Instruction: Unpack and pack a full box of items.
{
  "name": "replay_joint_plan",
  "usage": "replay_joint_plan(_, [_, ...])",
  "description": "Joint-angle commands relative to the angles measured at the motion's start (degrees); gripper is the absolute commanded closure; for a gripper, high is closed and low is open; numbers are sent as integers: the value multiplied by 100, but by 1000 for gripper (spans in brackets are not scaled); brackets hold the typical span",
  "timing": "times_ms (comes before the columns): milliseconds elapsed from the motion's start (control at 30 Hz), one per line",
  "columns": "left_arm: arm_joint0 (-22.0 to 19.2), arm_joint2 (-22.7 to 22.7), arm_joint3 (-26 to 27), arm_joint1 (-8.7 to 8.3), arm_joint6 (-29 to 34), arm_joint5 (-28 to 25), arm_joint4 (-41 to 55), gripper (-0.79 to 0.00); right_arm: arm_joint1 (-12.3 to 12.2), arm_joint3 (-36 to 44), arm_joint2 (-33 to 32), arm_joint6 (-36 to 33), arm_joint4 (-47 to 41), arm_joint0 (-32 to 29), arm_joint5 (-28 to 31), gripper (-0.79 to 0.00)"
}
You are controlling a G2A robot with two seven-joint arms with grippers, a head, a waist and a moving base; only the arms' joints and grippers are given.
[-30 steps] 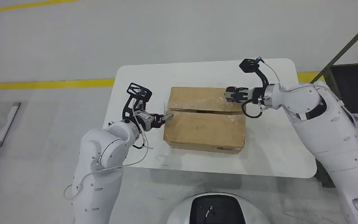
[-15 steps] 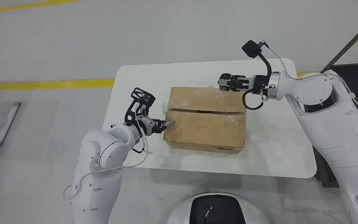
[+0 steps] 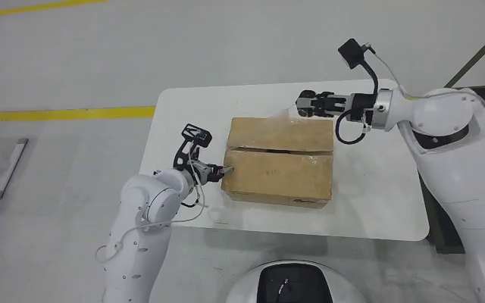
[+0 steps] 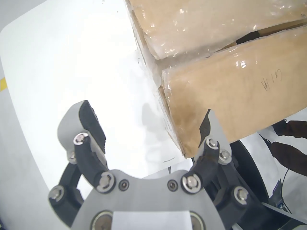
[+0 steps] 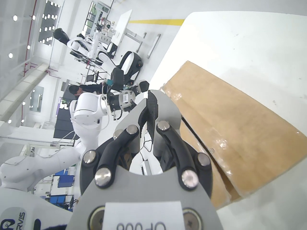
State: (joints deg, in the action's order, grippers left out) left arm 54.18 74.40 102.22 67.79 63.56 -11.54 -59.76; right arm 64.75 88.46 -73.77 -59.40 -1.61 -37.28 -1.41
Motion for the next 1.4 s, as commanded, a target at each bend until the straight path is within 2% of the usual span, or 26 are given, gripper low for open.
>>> replay_joint_plan(0, [-44,-64,-79,5,-3,79,-65,-785,-11,41,26,-58,28,-11,-38,0])
replay_joint_plan(400, [-223,-315,-370,18,6,277,-262,-785,-201,134,-209,-360,768,-552,16,0])
replay_joint_plan(767, [-241,-336,-326,8,-72,318,-257,-785,-357,267,-438,-726,1044,-1048,-114,0])
replay_joint_plan(867, [-232,-324,-282,2,-76,306,-241,-785,-407,262,-396,-792,1508,-1139,-44,0])
replay_joint_plan(1133, [-231,-332,-240,-9,-113,290,-225,-785,-443,199,-292,-579,1709,-1200,234,0])
replay_joint_plan(1367, [-428,-245,-34,-7,-406,293,-113,-785,-459,261,-171,-402,1786,-1163,690,0])
